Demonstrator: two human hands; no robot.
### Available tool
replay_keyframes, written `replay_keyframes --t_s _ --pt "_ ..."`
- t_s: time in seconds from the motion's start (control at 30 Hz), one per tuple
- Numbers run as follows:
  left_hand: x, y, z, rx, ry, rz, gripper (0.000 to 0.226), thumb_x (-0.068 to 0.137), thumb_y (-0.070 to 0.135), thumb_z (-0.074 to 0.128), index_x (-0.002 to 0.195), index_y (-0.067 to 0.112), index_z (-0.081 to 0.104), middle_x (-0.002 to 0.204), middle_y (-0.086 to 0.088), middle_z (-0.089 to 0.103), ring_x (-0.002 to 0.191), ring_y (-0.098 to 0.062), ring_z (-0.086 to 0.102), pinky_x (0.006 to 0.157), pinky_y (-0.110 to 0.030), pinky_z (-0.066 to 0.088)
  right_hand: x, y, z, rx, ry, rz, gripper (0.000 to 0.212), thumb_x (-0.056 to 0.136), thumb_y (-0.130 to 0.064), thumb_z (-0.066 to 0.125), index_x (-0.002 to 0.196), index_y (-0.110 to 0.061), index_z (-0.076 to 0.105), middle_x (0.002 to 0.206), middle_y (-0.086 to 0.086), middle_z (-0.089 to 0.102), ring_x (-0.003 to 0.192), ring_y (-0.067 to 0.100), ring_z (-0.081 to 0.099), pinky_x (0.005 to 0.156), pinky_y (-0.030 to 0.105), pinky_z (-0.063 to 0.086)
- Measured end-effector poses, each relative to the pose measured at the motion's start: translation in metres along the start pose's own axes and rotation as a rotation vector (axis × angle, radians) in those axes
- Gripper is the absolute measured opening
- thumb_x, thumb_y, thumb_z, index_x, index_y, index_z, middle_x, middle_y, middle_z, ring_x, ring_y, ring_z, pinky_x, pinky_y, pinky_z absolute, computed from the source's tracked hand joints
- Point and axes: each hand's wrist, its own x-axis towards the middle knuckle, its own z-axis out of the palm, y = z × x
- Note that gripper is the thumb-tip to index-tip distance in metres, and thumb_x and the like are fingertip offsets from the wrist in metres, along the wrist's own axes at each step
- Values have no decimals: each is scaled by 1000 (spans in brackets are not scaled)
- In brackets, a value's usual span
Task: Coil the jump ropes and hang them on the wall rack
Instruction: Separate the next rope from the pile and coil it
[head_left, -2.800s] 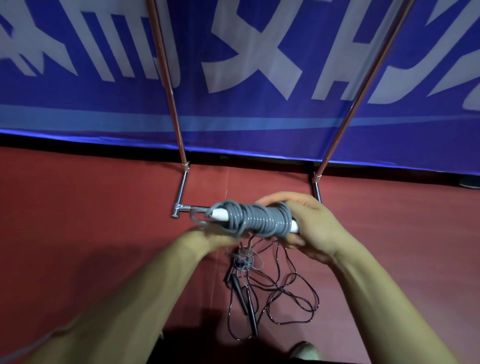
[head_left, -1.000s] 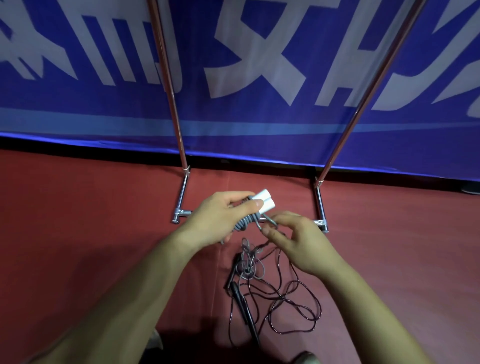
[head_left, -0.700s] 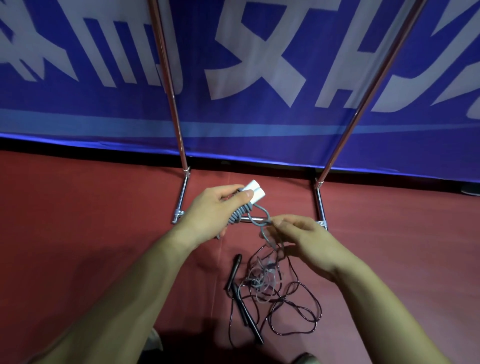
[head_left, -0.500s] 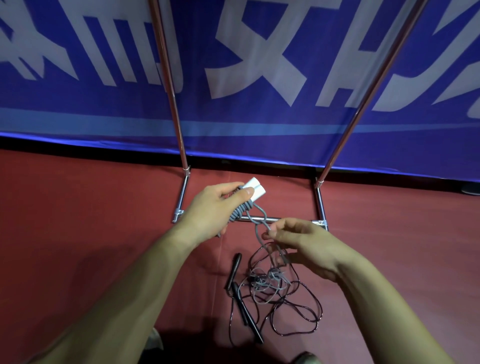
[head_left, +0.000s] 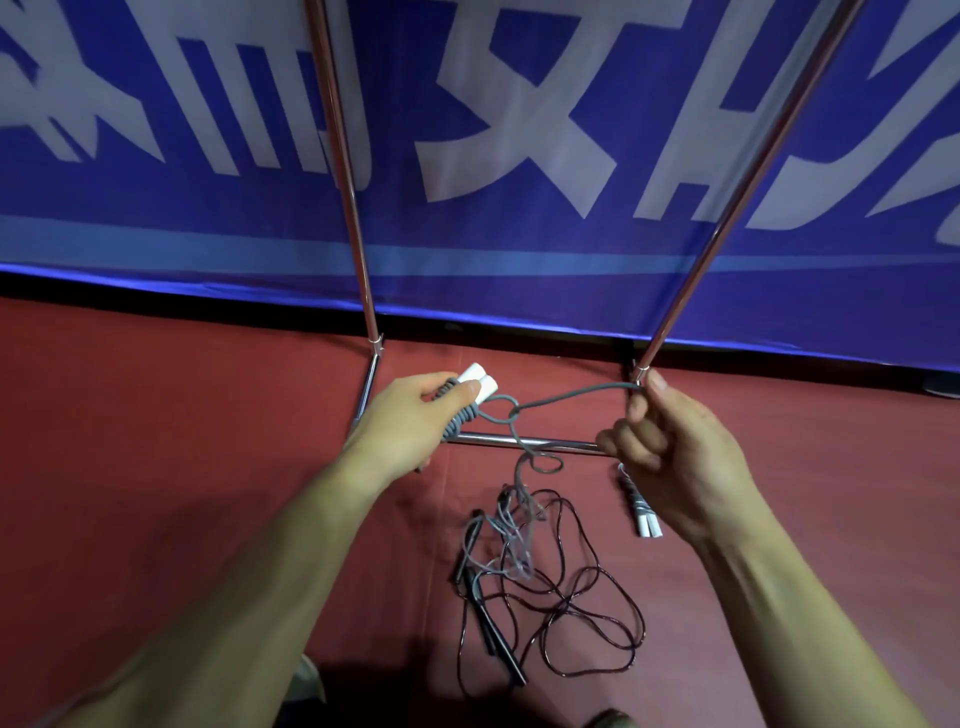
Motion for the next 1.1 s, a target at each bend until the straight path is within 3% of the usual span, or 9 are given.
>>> replay_keyframes --t_s 0.17,0.47,0.6,0.7,0.8,0.9,0.97,1.07,1.1 --pt "0 7 -2 -132 -34 -23 22 91 55 61 97 38 75 55 -1 53 45 -23 46 47 -25 38 0 6 -7 -299 -25 123 24 99 -15 51 104 -4 72 51 -5 19 45 11 14 46 24 19" --pt "-6 23 5 -275 -177 -27 19 95 44 62 100 34 77 61 -7 55 43 -20 43 42 -21 33 -2 15 -3 -922 16 35 34 94 -32 68 77 -3 64 57 -3 41 48 5 36 50 11 32" --pt "-5 27 2 -356 -179 -40 17 95 44 62 93 37 78 65 -12 57 40 -19 41 39 -19 32 7 18 -13 -1176 306 -103 35 91 -33 69 70 -6 60 55 1 51 54 20 47 51 28 35" --pt "-3 25 -3 -391 -138 -49 17 94 43 63 92 35 78 66 -15 55 39 -19 40 38 -19 32 10 14 -26 -1227 447 -81 41 95 -35 62 71 -2 55 61 12 55 67 37 53 55 27 36" --pt "0 19 -6 -360 -42 -65 17 93 44 65 90 34 78 60 -8 57 41 -20 41 42 -22 34 4 8 -27 -1251 240 70 49 98 -45 55 69 -6 55 60 8 60 59 26 52 56 32 38" --pt "2 13 -9 -342 45 -76 18 94 44 65 86 34 78 58 -4 60 42 -20 42 43 -23 35 -4 10 -27 -1128 -82 504 67 105 -51 33 67 -7 68 54 4 64 47 17 51 49 28 36" --pt "2 11 -9 -307 53 -67 18 94 45 64 87 33 77 59 -4 60 42 -21 42 44 -23 35 -5 19 -34 -1083 -162 732 66 109 -41 27 83 -1 73 75 16 75 61 26 64 43 23 35" --pt "-1 12 -6 -257 27 -41 21 94 47 63 93 31 76 59 -3 61 44 -21 44 46 -22 35 -7 33 -45 -1029 -215 903 30 101 -19 56 130 -15 60 115 22 71 87 38 74 40 20 40" --pt "-2 12 -5 -243 14 -36 21 94 48 62 94 31 75 60 -3 61 44 -22 45 46 -22 36 -6 37 -48 -1008 -263 940 60 92 -15 70 146 -23 45 130 23 63 91 37 74 41 21 43"
